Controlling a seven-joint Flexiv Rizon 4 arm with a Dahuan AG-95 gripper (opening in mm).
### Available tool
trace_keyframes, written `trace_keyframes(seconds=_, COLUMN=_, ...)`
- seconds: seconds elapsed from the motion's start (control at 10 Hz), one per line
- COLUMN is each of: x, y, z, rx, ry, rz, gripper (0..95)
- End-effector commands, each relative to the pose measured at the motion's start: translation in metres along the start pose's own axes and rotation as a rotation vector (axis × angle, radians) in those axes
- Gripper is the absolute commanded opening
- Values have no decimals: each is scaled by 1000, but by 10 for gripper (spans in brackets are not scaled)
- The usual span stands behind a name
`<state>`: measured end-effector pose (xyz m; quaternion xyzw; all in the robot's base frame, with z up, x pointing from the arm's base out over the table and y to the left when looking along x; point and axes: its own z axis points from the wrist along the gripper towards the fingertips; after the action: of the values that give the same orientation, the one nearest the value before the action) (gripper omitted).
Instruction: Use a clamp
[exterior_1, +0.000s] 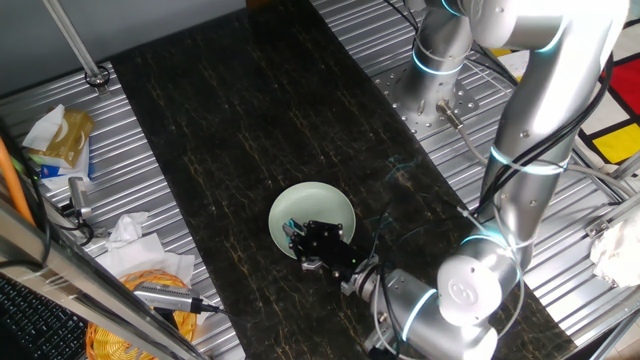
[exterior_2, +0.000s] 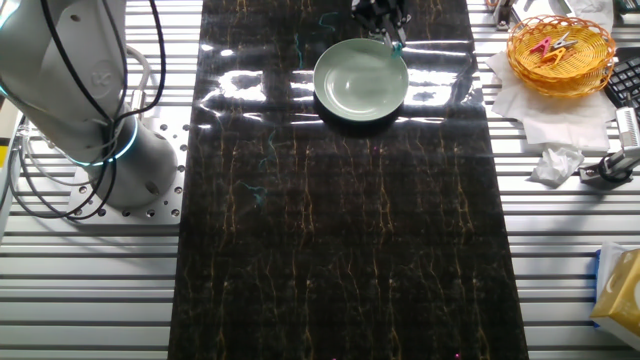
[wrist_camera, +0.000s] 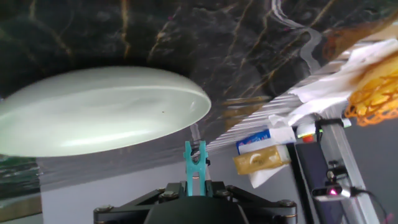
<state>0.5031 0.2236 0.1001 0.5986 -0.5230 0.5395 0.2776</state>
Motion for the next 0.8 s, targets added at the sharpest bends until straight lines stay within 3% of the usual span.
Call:
trace_keyframes(seconds=0.1, x=-10, y=1, z=11, rx=1, ry=15, rz=38, gripper=0)
trace_keyframes(seconds=0.4, x=-18, y=-2, z=13, rx=2, ry=-2, rz=37, gripper=0)
trace_keyframes(seconds=0.8, x=-22, y=-7, z=10, rx=6, ry=1, rz=25, gripper=0)
